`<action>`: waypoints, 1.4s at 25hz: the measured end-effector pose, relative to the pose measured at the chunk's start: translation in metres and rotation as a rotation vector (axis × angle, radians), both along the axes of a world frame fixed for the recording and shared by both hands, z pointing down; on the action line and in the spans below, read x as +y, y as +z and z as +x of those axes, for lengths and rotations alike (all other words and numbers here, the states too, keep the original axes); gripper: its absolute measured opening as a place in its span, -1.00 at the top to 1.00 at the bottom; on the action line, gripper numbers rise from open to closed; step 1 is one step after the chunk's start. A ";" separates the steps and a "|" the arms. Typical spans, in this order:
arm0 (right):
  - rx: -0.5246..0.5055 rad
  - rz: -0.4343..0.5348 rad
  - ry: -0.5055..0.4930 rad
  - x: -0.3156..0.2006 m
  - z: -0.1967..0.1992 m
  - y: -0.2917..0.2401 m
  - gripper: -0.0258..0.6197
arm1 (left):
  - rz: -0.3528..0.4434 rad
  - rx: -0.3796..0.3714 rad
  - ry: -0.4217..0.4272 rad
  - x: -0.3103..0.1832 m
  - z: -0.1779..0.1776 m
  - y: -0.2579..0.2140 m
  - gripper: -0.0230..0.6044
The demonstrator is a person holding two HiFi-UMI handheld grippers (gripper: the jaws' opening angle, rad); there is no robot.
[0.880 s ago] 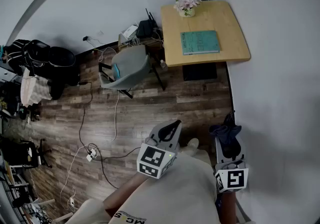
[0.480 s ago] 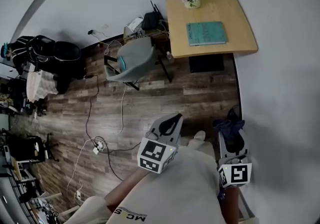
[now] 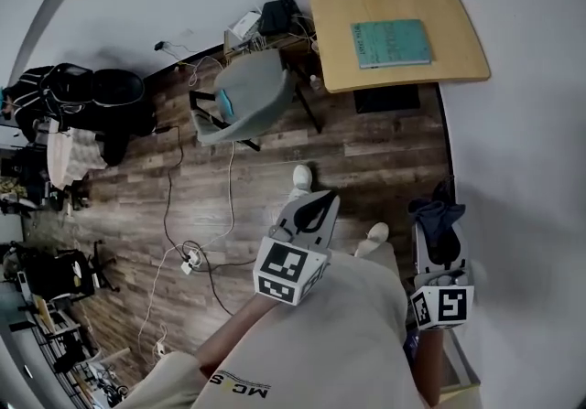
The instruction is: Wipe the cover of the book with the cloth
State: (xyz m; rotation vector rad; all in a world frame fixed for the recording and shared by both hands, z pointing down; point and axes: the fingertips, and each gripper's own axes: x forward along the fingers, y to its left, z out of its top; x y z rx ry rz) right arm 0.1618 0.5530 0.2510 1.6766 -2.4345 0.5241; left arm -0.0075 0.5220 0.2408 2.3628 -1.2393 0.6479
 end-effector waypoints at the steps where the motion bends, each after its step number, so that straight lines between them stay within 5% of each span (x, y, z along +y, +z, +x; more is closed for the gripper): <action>1: 0.009 -0.011 0.014 -0.008 -0.006 0.003 0.35 | -0.003 0.003 0.015 -0.010 -0.006 0.002 0.89; 18: 0.112 -0.065 0.292 -0.195 -0.186 -0.022 0.35 | -0.023 0.101 0.187 -0.252 -0.201 -0.006 0.89; 25: 0.138 -0.088 0.377 -0.221 -0.204 -0.025 0.35 | -0.046 0.153 0.330 -0.293 -0.188 -0.006 0.89; 35: 0.113 -0.061 0.411 -0.282 -0.170 -0.007 0.35 | -0.036 0.144 0.418 -0.336 -0.139 0.005 0.89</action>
